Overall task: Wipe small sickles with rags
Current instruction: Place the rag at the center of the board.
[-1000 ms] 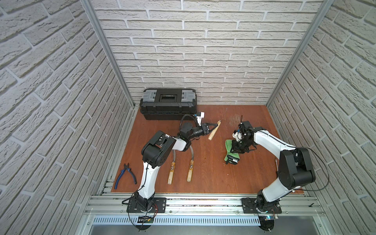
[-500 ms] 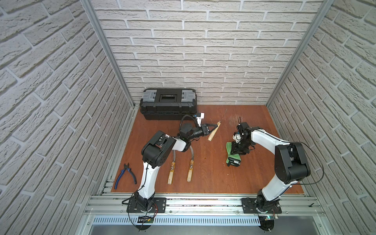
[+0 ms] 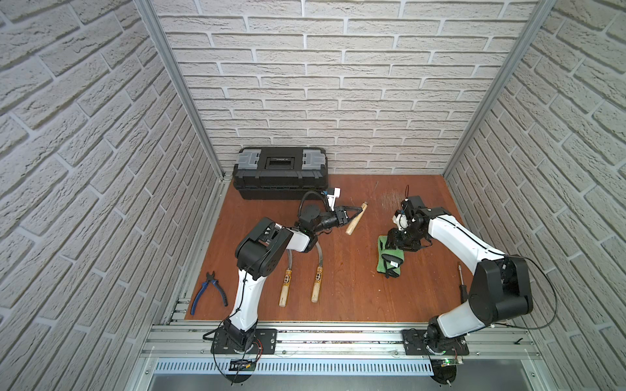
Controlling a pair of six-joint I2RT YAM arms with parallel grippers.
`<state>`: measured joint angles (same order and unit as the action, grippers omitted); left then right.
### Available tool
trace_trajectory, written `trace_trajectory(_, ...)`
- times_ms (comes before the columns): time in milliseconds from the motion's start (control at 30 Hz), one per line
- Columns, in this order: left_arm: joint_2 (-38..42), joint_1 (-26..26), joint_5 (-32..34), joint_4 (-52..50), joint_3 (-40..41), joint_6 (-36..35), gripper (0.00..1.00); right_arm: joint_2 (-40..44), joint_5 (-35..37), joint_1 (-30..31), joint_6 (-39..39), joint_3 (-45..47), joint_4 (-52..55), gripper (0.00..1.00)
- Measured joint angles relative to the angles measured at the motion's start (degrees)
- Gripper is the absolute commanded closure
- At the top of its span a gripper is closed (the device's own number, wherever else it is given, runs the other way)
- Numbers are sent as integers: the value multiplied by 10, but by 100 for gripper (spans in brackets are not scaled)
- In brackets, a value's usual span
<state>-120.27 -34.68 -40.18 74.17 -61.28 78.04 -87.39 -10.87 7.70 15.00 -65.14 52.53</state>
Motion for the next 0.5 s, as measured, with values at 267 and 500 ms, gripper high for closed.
trace_trajectory(267, 0, 0, -2, 0, 0, 0, 100, 43, 2, 0, 11, 10, 6, 41)
trace_trajectory(500, 0, 0, -2, 0, 1, 0, 100, 21, 2, 0, 17, 49, -17, 34)
